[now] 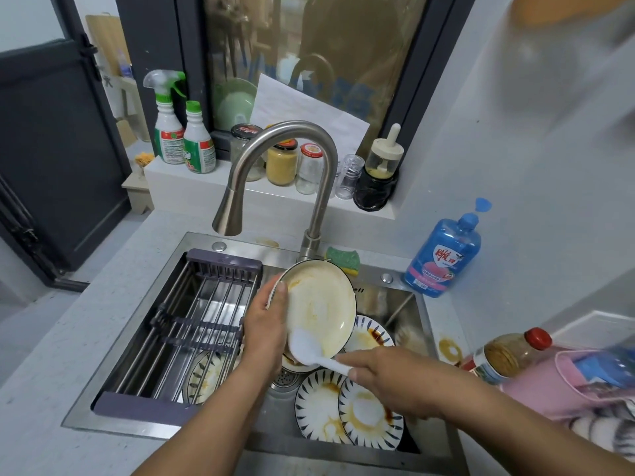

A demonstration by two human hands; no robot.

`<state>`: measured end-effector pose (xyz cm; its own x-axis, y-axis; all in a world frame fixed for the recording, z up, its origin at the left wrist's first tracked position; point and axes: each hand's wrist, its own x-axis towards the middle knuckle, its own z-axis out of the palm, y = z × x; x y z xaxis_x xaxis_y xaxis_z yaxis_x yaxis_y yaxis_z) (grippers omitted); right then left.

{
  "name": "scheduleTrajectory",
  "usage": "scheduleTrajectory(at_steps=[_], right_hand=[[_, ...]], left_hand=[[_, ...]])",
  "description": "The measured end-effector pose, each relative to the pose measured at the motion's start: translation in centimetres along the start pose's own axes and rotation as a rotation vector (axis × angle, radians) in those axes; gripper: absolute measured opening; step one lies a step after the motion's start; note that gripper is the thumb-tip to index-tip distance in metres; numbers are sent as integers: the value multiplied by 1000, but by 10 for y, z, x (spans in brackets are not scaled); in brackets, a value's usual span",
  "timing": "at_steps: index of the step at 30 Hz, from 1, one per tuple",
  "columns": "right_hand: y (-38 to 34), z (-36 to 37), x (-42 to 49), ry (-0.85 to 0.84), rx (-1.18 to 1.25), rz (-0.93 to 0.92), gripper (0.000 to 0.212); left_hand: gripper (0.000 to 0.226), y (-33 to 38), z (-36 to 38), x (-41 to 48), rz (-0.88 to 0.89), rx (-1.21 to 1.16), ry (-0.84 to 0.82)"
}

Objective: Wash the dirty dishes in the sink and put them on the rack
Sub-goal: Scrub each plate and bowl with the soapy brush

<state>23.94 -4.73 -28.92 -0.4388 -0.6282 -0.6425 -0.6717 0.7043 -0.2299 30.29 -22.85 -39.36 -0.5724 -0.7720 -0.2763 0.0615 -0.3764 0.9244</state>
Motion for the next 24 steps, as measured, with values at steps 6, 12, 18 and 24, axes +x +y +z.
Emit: scheduleTrajectory(at_steps=[6, 12, 18, 24], right_hand=[[35, -3, -3, 228, -336, 158, 37], [46, 0, 12, 469, 230, 207, 40], [32, -30, 30, 522, 578, 166, 41], [27, -36, 39, 361, 920, 169, 20]], left_hand=[[32, -4, -4, 8, 26, 77, -10], [32, -4, -12, 16, -335, -190, -14], [60, 4, -9, 22, -487, -187, -237], [57, 8, -16, 24, -540, -179, -362]])
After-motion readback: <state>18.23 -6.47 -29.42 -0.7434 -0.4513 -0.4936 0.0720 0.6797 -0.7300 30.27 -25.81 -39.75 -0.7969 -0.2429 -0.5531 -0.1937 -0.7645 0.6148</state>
